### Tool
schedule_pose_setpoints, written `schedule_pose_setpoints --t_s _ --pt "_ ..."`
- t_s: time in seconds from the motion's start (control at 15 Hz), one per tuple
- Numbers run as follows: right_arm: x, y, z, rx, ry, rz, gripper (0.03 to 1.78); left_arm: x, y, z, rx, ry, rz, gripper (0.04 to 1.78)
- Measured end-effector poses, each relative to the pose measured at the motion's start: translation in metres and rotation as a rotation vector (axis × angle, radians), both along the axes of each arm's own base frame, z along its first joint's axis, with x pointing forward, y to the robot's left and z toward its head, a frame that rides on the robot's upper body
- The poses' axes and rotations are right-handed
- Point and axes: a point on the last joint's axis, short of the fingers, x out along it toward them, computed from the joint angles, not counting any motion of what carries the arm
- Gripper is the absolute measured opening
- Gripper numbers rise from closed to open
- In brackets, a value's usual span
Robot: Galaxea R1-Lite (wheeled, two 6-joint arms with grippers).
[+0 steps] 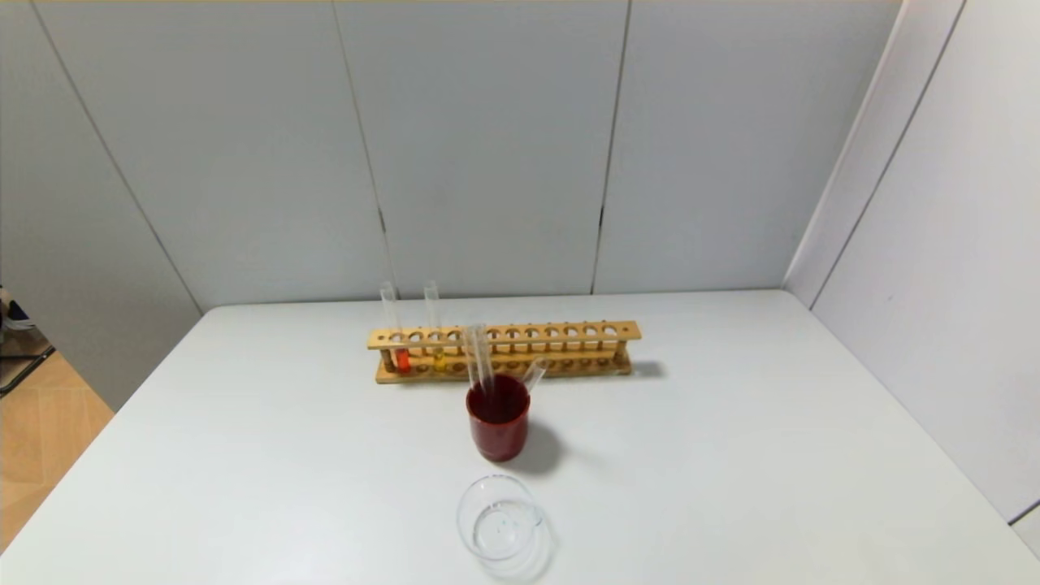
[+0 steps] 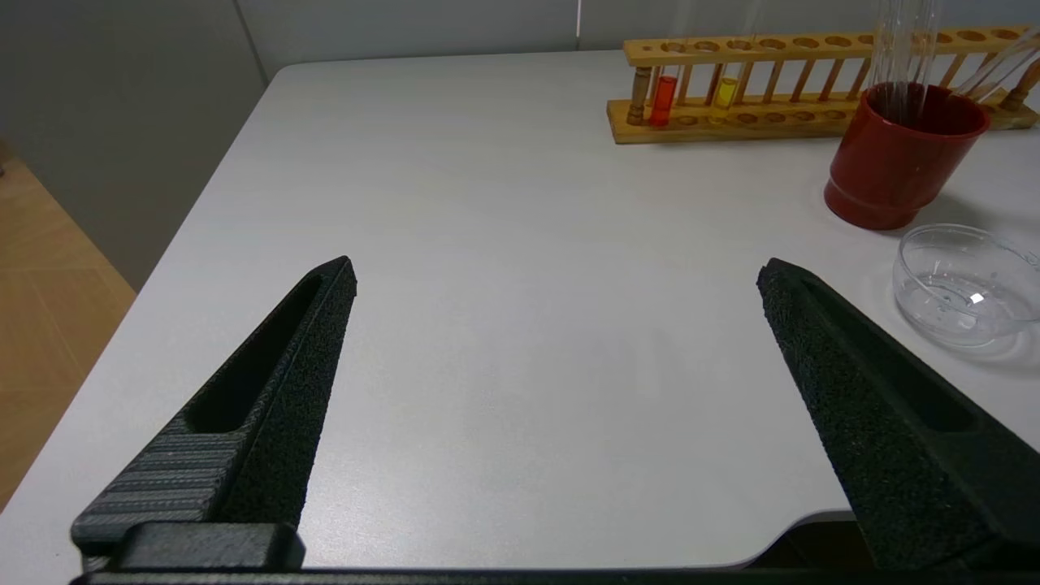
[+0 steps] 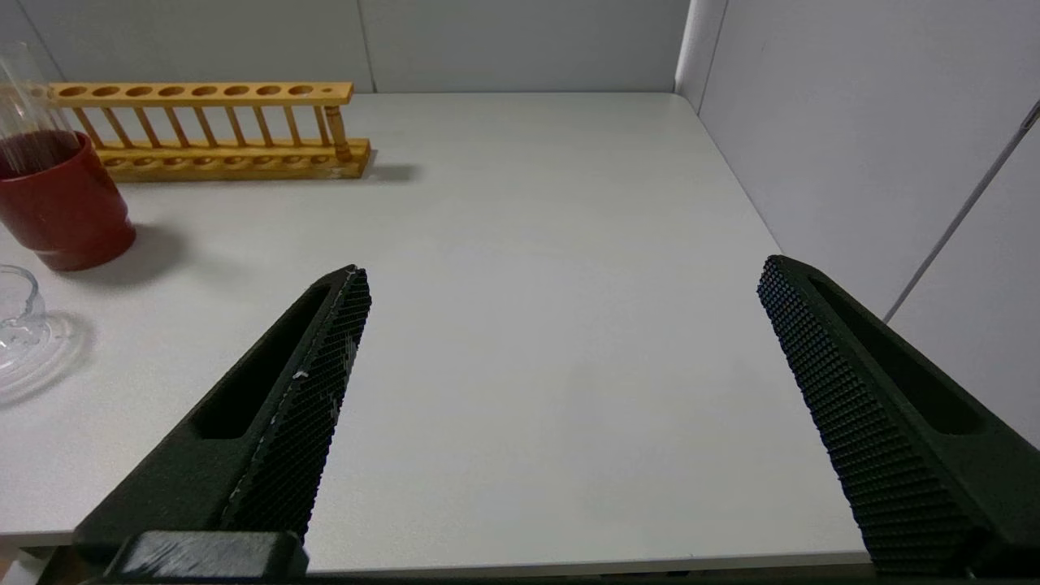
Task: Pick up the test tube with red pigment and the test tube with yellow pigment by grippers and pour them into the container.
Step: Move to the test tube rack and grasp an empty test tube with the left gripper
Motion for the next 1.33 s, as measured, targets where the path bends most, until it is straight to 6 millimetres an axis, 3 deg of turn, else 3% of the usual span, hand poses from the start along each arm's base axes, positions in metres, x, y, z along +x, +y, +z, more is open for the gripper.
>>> schedule_pose_setpoints --t_s 1.33 --pt "0.0 0.0 0.0002 0.0 -0.001 0.0 1.74 0.0002 0.0 -0.0005 0.006 0.0 0.0 1.75"
